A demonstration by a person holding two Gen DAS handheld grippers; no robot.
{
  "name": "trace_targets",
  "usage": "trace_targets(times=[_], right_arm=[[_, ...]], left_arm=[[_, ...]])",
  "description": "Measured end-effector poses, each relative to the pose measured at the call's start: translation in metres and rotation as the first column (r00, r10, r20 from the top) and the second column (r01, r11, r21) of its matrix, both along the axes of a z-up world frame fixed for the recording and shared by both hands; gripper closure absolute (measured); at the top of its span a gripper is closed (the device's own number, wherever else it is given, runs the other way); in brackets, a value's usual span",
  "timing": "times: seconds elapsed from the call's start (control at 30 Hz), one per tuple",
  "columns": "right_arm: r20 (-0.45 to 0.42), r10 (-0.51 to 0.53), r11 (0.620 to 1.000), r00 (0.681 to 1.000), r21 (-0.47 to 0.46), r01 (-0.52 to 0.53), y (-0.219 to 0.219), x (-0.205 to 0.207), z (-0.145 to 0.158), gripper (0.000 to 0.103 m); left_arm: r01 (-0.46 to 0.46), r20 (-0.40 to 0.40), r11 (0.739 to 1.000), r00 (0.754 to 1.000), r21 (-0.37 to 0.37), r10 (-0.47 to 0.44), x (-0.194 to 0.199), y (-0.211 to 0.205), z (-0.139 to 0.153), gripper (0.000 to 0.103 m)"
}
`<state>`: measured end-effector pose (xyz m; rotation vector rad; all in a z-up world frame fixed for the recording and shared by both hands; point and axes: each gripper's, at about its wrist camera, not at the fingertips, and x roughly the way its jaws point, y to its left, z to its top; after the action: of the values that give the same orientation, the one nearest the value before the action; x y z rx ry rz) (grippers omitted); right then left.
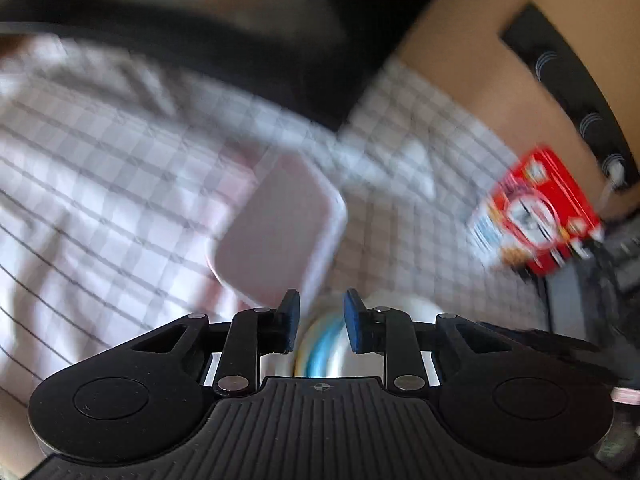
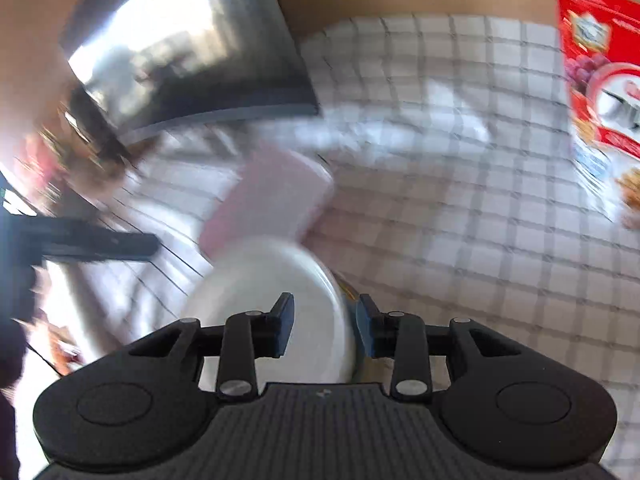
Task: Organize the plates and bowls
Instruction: 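Move both tools over to the white rectangular container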
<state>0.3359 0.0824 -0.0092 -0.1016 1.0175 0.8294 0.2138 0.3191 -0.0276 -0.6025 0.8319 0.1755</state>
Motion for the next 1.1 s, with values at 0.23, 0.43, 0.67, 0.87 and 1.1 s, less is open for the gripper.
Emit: trace_targets(times=[0.23,0.43,0.67,0.87,1.1], right_arm=[[-0.04,0.044,0.998,0.998,0.041,-0.043,0.052,0.038,0.017,0.025],[-0.128,0.004,0.993,0.992,-0.114,-0.019,0.099,0.056,-0.009,0.025],[-0.08,-0.05,0.961,0.996,-0.275,0.026,0.134,0.07,-0.024,0.025],[-0.077,-0.021,0.941,0.997,-0.339,-0.006,0.155,0.078,-0.04,0.026],[-0.256,-0.104,0.935,0.961,-0.353,0.007,0.175,0.097,-0.072,0.046]], left_arm=[[-0.017,-0.032,0.962,0.999,0.272,0.026,0.028,0.005,0.0,0.076],[0.041,-0.092,0.944,0.996,0.327,-0.012,0.068,0.021,-0.033,0.076],[0.114,-0.198,0.938,0.979,0.328,-0.049,0.108,0.038,-0.084,0.074],[0.138,-0.232,0.932,0.971,0.334,-0.061,0.114,0.039,-0.097,0.082],[0.162,-0.231,0.92,0.969,0.357,-0.081,0.109,0.044,-0.092,0.087]])
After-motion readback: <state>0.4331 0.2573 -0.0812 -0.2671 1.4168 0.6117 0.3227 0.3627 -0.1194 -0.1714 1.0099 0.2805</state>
